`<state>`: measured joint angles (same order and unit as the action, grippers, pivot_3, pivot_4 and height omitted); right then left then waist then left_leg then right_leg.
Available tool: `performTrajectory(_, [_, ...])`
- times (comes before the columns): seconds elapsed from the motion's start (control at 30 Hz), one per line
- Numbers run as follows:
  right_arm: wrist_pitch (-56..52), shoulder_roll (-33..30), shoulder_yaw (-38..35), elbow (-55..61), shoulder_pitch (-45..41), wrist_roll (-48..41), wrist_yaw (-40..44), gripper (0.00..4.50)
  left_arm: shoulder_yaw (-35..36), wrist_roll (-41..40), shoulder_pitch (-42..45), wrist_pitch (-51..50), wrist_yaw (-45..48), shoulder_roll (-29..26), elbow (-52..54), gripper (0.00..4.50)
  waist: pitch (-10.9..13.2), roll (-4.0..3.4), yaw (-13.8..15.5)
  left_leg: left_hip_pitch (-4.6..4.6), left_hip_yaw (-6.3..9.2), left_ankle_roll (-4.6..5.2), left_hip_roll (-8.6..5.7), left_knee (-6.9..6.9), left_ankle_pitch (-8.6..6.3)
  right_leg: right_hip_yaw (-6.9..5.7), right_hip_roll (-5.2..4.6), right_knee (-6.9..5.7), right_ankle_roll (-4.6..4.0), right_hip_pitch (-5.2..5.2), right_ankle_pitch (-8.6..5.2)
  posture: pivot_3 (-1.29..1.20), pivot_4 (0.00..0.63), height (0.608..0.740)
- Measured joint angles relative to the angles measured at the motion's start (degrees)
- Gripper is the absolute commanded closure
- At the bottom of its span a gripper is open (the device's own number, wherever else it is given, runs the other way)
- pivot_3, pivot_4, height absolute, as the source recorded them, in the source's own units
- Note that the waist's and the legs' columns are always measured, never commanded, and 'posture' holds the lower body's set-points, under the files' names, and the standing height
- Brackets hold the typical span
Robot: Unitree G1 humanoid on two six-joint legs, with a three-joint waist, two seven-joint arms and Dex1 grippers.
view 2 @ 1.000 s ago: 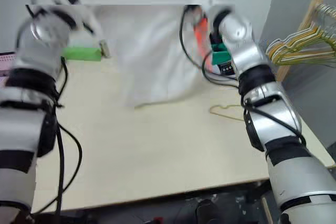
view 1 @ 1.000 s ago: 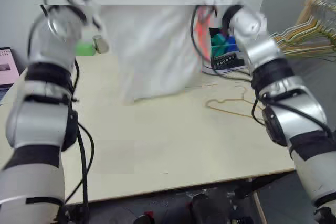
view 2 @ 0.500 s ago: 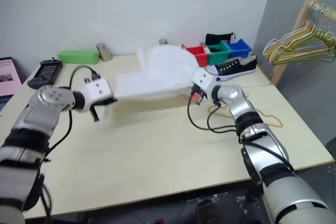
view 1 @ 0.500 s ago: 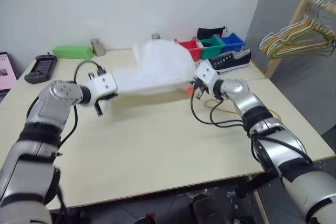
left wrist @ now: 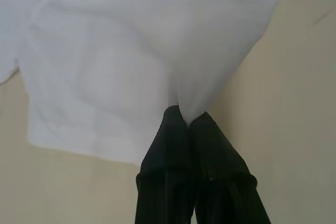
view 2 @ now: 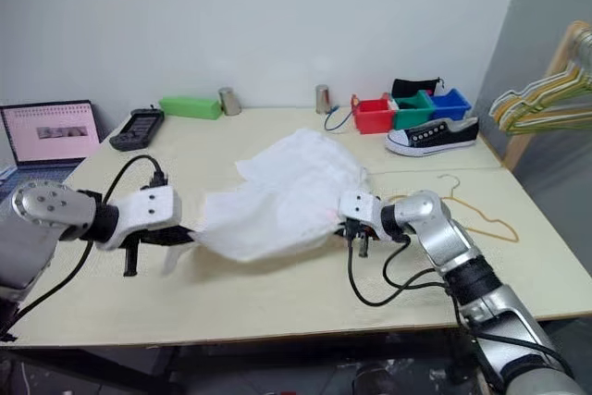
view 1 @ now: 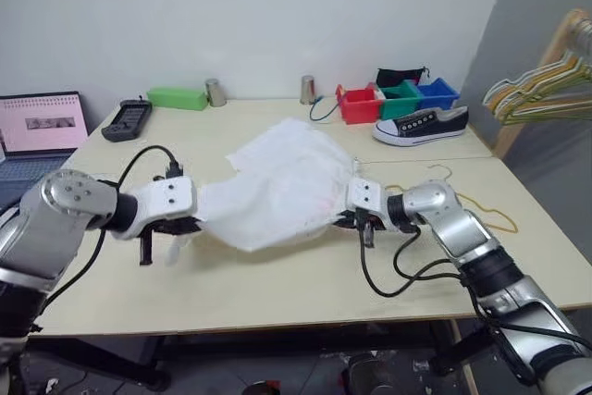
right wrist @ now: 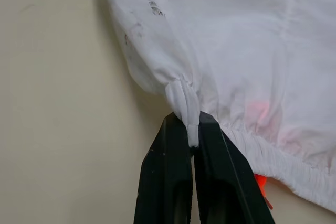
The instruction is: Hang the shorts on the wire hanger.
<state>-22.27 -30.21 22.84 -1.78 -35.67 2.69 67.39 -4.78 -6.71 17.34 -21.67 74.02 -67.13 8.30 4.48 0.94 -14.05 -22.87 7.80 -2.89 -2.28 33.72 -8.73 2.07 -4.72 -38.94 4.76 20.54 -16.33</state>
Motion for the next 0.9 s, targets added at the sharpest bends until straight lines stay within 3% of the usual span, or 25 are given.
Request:
performTrajectory(0.27, [-5.6,-7.5,2.0,10.6,3.8,-3.1,7.0,4.5,0.4,-0.2,-5.6,0.8,2.0,-0.9,4.7,4.48,0.0,0.01,0.4,0.02,-0.13,-0.42,0.02,0.0,-0.27,-0.13,-0.06,-0.01,-0.26,-0.03,-0.23,-0.19,0.003,0.74])
performTrajectory(0.67, [-8.2,-9.7,4.9,11.9,5.4,-5.1,10.3,4.5,-2.4,0.4,-8.5,3.9,2.9,0.1,4.4,4.48,0.0,0.02,-0.1,-0.01,-0.09,-0.45,0.01,0.0,-0.28,-0.23,-0.32,0.04,-0.26,0.04,-0.24,-0.2,0.013,0.74])
performTrajectory(0.7, [-8.5,-9.5,5.1,11.7,5.4,-5.3,10.3,3.97,-2.4,0.4,-8.5,3.9,2.9,0.2,4.4,4.28,0.0,0.02,-0.1,-0.02,-0.08,-0.45,0.01,0.0,-0.28,-0.24,-0.33,0.04,-0.26,0.1,-0.24,-0.2,0.014,0.74])
performTrajectory(0.9, [-9.8,-9.8,5.6,11.0,4.9,-6.6,11.8,2.67,-2.5,0.3,-8.4,5.0,3.0,2.2,2.0,3.08,0.0,0.0,0.0,-0.08,-0.09,-0.45,0.0,0.0,-0.28,-0.24,-0.33,0.04,-0.26,0.35,-0.24,-0.2,0.021,0.74])
